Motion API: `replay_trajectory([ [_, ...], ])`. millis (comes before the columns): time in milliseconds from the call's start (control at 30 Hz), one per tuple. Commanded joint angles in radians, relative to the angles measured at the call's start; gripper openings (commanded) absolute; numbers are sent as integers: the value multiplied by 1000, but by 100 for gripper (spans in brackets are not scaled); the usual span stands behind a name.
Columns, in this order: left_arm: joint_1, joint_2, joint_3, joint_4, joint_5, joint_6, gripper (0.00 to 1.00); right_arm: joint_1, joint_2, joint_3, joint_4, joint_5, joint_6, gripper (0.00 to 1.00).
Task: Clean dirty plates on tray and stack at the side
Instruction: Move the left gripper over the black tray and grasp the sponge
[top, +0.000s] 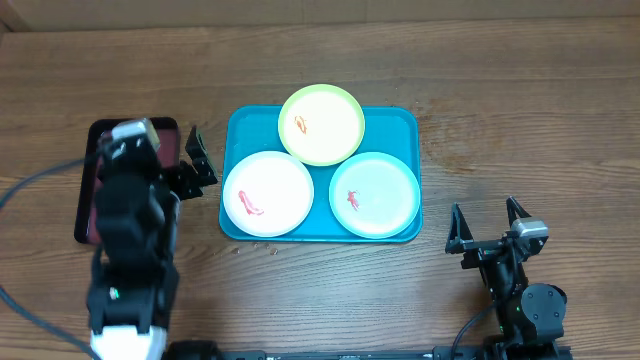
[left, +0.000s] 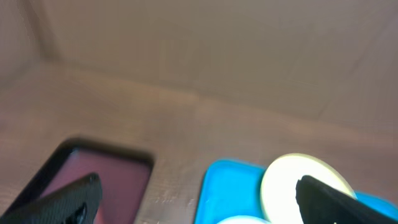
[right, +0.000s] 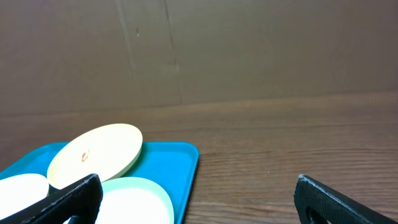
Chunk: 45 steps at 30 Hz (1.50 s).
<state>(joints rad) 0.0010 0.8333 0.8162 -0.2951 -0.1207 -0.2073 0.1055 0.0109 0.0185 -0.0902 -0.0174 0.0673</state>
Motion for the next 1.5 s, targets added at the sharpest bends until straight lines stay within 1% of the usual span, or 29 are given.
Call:
replay_trajectory([
  [0,68,169,251,-227,-55,-47,100,1,-8,-10,6,13,5,100],
  [67,122,282,392,-385,-55,-63,100,1,-8,-10,6,13,5,100],
  [100,145,327,444,-430,-54,-63,100,1,-8,-10,6,13,5,100],
  [167,188,415,539,-498,-18,-63,100,1,-8,-10,6,13,5,100],
  [233,214,479,595,-533,39,-63,100,1,-8,-10,6,13,5,100],
  [367,232,569,605,-507,24,-76,100,1,-8,-10,6,13,5,100],
  [467,279,640,605,-500,-15,-176,100,1,-8,-10,6,13,5,100],
  [500,316,689,605,-502,-53,-235,100,1,-8,-10,6,13,5,100],
  [600,386,791,605,-476,-76,-291,100,1,-8,-10,6,13,5,100],
  [833,414,970,605,-459,-68,-290,100,1,-8,-10,6,13,5,100],
  [1067,411,1121,605,-423,11,-287,98,1,-8,-10,6,13,5,100],
  [1100,411,1133,605,-418,15,-287,97,1,-8,-10,6,13,5,100],
  [1300,411,1201,605,-411,21,-287,83,1,-8,-10,6,13,5,100],
  [1467,411,1228,605,-415,92,-287,81,1,-8,-10,6,13,5,100],
])
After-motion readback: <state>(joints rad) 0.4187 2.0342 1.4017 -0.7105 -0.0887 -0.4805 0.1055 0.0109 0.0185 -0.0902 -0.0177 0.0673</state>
